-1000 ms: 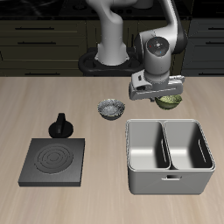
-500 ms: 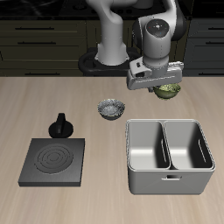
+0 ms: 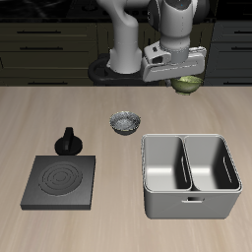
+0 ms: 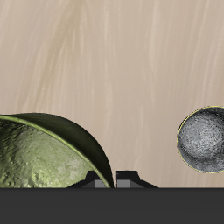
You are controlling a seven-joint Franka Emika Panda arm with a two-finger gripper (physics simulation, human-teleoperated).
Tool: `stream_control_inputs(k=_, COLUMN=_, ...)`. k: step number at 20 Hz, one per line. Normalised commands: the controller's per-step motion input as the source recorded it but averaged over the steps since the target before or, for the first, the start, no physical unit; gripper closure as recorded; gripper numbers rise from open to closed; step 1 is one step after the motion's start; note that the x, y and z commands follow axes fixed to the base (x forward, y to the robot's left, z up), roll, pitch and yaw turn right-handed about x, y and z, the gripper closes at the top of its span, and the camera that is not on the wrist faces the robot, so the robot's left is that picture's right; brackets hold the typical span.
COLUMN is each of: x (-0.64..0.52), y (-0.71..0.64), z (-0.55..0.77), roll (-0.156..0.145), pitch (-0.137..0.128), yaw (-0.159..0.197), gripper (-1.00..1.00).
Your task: Place the green bowl on the flat stove
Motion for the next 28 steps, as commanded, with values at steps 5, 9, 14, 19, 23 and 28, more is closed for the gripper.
stream_control_inputs(k=5, x=-0.03, y=-0.01, z=0.24, roll=0.012, pitch=-0.032, yaw=-0.004, gripper=1.00)
stream_control_inputs(k=9, x=0.06, y=-0.08, z=0.12, roll=0.018, pitch=-0.003, yaw=-0.004, gripper=1.00)
stream_control_inputs(k=14, x=0.22, y=-0.43, z=0.18, roll=-0.033, pitch=-0.005, yaw=-0.026, gripper=1.00)
stream_control_inputs(k=19, x=0.24, y=-0.41, z=0.14, roll=-0.040, pitch=-0.001, yaw=0.002, gripper=1.00)
stream_control_inputs(k=23, x=0.29, y=-0.34, z=0.06, roll=0.011, pitch=0.013, yaw=-0.013, gripper=1.00)
stream_control_inputs(k=28, x=0.40, y=-0.39, z=-0.10, roll=-0.032, pitch=0.041, yaw=0.017, gripper=1.00)
